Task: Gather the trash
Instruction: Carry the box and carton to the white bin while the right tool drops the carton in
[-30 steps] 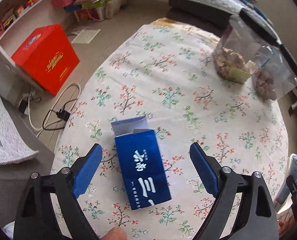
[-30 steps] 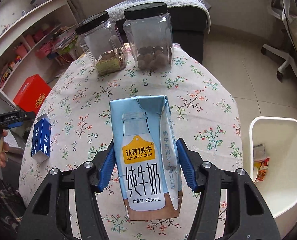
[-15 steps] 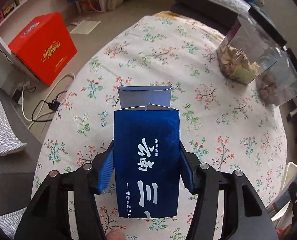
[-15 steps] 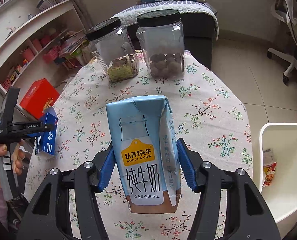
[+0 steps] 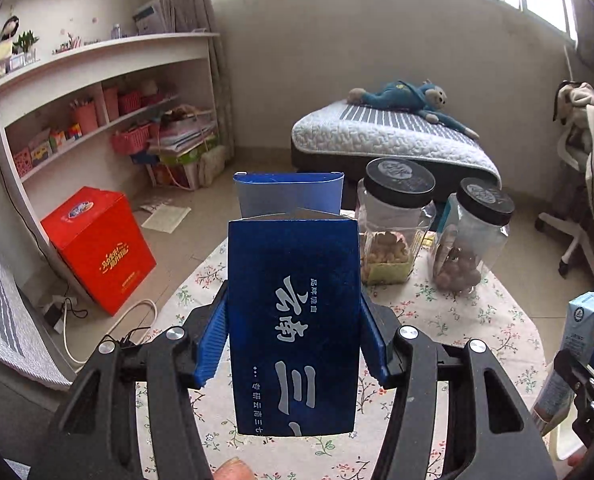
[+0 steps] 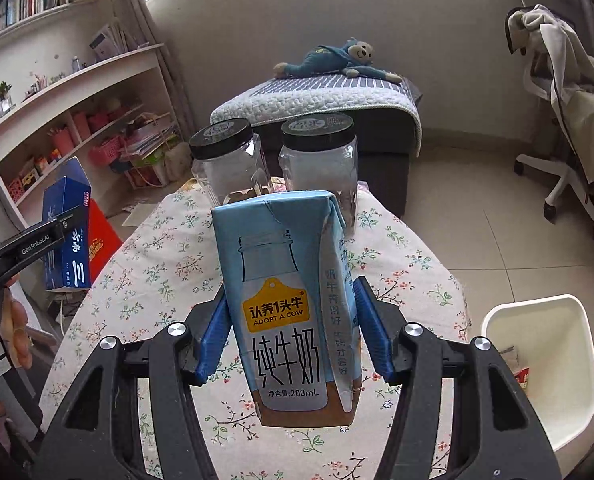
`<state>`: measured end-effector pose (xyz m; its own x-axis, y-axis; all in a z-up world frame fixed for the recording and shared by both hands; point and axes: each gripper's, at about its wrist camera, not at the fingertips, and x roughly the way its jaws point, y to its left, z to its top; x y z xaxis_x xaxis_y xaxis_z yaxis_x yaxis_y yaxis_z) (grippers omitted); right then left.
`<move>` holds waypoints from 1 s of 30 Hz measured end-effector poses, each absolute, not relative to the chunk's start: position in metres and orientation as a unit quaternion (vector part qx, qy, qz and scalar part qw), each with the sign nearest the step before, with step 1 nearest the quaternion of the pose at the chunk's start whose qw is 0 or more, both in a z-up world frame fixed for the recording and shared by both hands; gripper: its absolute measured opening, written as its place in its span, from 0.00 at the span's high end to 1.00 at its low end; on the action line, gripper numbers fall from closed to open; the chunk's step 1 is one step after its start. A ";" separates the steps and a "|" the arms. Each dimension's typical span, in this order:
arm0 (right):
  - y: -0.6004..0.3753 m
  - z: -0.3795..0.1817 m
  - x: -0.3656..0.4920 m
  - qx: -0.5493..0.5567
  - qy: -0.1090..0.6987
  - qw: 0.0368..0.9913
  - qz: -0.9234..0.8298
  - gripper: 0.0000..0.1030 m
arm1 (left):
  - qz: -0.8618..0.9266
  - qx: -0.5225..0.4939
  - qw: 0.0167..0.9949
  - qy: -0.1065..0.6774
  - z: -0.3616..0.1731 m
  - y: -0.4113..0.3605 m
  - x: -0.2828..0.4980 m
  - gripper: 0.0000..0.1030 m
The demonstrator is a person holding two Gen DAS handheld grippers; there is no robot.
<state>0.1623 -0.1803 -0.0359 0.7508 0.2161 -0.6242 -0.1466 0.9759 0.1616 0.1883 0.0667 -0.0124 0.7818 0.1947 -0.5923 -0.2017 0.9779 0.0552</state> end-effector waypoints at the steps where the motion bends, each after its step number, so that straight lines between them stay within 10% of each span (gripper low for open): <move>1: -0.181 -0.034 0.160 0.048 0.333 0.937 0.095 0.46 | 0.105 -0.002 0.946 0.306 -0.010 0.063 0.186 0.45; 30: -0.257 0.008 0.112 0.038 0.232 0.972 -0.001 0.46 | 0.012 0.041 0.964 0.262 0.007 -0.075 0.130 0.45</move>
<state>0.1121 -0.2570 0.0082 0.8922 0.0149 -0.4514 0.0200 0.9972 0.0725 0.1305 -0.0749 0.0072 0.8622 0.0447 -0.5046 -0.0018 0.9964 0.0852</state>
